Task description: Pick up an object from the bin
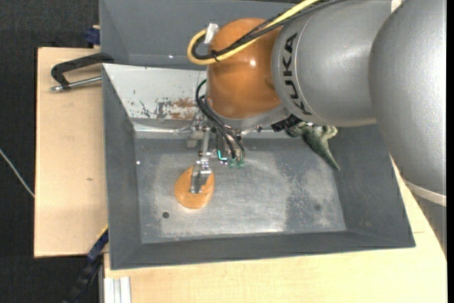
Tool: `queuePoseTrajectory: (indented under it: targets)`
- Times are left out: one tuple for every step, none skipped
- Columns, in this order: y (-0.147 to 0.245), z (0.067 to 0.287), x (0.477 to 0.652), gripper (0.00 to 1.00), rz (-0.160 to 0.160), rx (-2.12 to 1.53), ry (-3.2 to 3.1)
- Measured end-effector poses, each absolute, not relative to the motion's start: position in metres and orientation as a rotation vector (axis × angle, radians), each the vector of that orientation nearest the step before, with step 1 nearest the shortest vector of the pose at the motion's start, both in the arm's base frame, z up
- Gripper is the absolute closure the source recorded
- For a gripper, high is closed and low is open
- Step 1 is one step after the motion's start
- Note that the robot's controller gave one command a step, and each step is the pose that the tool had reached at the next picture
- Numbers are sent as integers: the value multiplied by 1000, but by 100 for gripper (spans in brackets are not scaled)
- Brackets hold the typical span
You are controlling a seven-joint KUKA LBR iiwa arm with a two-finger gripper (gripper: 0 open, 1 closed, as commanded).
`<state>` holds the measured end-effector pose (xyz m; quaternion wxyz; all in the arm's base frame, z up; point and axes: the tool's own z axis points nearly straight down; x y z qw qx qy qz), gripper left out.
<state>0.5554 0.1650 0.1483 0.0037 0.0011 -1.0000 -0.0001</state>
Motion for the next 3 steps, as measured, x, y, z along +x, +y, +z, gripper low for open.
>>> queuePoseTrajectory:
  targets:
    - [131, 73, 559, 0, -1, 1336, -2849]
    - [133, 75, 560, 100, -4, 1337, -2853]
    - [109, 234, 562, 100, 6, 1747, -2626]
